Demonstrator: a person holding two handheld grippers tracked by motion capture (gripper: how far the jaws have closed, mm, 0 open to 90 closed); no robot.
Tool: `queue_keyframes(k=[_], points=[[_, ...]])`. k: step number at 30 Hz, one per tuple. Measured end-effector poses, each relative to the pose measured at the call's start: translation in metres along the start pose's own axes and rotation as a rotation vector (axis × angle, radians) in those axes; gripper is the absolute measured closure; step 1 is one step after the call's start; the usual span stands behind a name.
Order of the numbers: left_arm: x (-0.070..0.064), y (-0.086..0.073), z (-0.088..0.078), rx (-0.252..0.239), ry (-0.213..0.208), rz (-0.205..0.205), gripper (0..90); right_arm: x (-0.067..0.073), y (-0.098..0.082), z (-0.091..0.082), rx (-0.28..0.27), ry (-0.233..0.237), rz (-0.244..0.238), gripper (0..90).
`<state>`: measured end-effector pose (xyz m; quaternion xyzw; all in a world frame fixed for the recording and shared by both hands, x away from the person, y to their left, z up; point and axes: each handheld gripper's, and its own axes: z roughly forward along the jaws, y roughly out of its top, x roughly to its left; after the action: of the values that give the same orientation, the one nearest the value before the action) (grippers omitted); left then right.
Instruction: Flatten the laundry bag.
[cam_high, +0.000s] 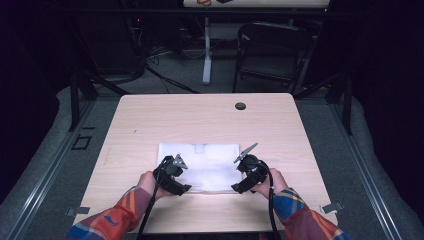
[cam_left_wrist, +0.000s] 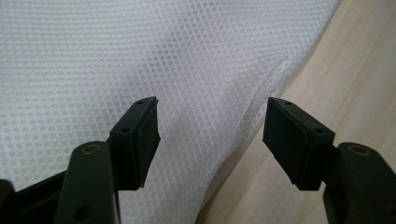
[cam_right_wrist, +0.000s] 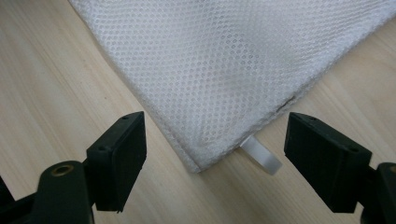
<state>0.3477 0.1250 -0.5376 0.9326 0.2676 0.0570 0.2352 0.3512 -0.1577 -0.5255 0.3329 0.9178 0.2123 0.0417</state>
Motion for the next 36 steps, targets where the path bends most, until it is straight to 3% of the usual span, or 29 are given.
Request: queue_keyframes(k=[2,9,12,18,22,29,36], points=[[0.000,0.001,0.001,0.006,-0.004,0.004,39.7,0.000,0.000,0.000,-0.005,0.000,0.001,21.4],[-0.012,0.011,0.009,0.030,-0.034,0.075,46.7,-0.001,0.001,-0.001,0.007,-0.002,-0.003,22.8],[-0.013,0.013,0.013,0.051,-0.004,0.094,49.4,-0.001,0.001,-0.003,-0.010,0.001,0.008,22.7],[-0.014,0.015,0.019,0.067,-0.002,0.125,50.1,-0.001,0.001,-0.001,-0.010,0.016,0.020,23.0],[-0.017,0.015,0.024,0.074,0.007,0.139,58.9,-0.001,-0.001,0.000,-0.031,0.025,0.033,24.6],[-0.019,0.012,0.025,0.052,0.023,0.183,71.6,-0.001,0.000,0.001,-0.006,0.038,0.011,27.8],[-0.018,0.011,0.025,0.043,0.029,0.178,79.5,0.001,0.001,0.003,0.000,0.041,0.004,29.8]])
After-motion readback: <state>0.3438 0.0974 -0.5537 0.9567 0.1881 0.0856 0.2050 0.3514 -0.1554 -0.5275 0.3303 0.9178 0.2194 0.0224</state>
